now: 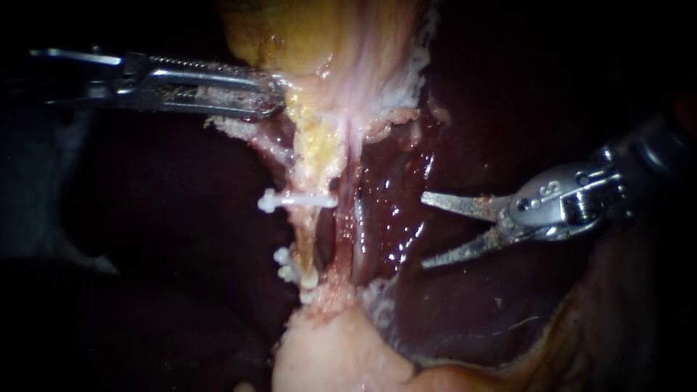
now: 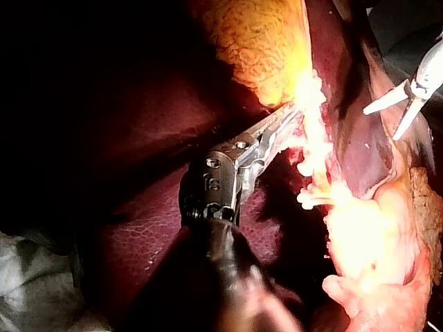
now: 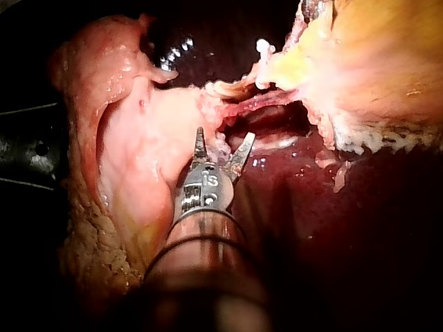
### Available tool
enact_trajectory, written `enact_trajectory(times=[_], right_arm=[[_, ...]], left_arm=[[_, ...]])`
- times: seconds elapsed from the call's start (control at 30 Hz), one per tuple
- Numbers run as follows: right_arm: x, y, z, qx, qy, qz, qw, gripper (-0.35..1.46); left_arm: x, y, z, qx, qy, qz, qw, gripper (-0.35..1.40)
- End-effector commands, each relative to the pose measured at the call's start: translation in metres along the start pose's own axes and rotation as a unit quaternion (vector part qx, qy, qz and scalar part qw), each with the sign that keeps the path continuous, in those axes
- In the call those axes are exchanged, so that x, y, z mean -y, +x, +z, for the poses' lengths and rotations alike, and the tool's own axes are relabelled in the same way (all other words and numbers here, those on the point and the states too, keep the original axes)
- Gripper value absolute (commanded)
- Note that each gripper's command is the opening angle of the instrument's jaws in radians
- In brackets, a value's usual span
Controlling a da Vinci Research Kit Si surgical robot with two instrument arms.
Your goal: Go to the cutting position left tube
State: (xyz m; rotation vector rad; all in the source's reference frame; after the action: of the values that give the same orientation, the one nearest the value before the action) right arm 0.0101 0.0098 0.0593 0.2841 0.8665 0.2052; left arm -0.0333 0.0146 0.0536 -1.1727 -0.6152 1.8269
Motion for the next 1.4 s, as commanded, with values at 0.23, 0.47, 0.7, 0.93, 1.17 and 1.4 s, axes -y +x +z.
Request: enact_trajectory(times=[0.23,0.47,0.7,0.93,1.17,1.4], right_arm=[[0.0001,0.0001,0.0,0.0,0.004,0.0,1.0,1.43],[0.0008,0.0011,0.0003,-0.021,0.026,0.002,0.9994,1.43],[0.0023,0.004,0.0027,-0.047,0.059,0.019,0.997,1.43],[0.0028,0.0057,0.0066,-0.06,0.077,0.038,0.9945,1.43],[0.0026,0.0052,0.0098,-0.059,0.082,0.046,0.9938,1.43],[0.0011,0.0029,0.0114,-0.058,0.087,0.056,0.9929,1.43]], left_arm=[[-0.0016,0.0035,-0.0045,-0.005,-0.005,-0.011,0.9999,-0.35],[-0.0026,0.005,-0.0073,-0.016,-0.002,-0.012,0.9998,-0.35],[-0.0025,0.0044,-0.0066,-0.017,0.001,-0.01,0.9998,-0.35],[-0.0025,0.0043,-0.0065,-0.017,0.001,-0.01,0.9998,-0.35],[-0.0025,0.0041,-0.0064,-0.018,0.001,-0.009,0.9998,-0.35],[-0.0024,0.004,-0.0063,-0.018,0.002,-0.009,0.9998,-0.35]])
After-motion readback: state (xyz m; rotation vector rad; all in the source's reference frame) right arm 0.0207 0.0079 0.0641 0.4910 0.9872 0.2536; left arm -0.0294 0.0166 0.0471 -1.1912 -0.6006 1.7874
